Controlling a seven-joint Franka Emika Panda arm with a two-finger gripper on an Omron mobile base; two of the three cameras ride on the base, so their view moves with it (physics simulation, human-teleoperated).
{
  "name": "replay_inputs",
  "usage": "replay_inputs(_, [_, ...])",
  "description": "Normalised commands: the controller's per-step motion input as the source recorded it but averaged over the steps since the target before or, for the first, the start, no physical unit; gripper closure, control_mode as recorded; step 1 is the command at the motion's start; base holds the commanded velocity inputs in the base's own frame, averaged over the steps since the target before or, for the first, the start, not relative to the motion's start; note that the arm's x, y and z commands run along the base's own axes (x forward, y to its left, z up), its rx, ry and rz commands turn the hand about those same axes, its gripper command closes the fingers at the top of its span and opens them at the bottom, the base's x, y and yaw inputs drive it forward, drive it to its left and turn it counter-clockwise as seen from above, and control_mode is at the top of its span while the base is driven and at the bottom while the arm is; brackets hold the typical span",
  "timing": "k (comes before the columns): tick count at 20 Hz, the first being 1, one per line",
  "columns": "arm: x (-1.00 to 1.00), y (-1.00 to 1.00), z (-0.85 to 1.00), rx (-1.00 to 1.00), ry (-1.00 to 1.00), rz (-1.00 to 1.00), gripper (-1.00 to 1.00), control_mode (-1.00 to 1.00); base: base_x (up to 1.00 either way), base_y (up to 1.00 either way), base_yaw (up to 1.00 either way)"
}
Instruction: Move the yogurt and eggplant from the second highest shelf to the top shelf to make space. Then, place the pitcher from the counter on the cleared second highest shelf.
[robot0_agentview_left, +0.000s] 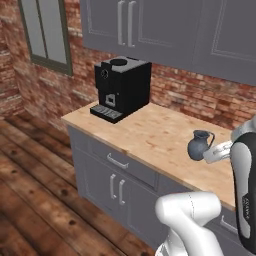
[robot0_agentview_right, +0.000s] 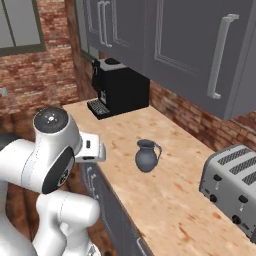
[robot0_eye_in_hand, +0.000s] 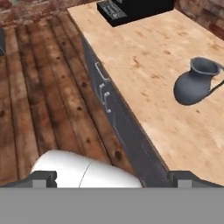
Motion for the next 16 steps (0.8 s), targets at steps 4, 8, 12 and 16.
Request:
replay_inputs(4, [0.09,-0.17,0.0,-0.1,-0.01,0.41,-1.0,-1.0,0.0,0.0,0.0])
replay_inputs(8, [0.1,-0.39,0.0,-0.13,0.0,0.43,-1.0,-1.0,0.0,0.0,0.0])
replay_inputs(12, [0.03,-0.58,-0.04,-0.17,0.0,0.4,-1.0,-1.0,0.0,0.0,0.0])
replay_inputs(16, [0.09,-0.72,-0.26,-0.17,0.0,0.37,-1.0,-1.0,0.0,0.0,0.0])
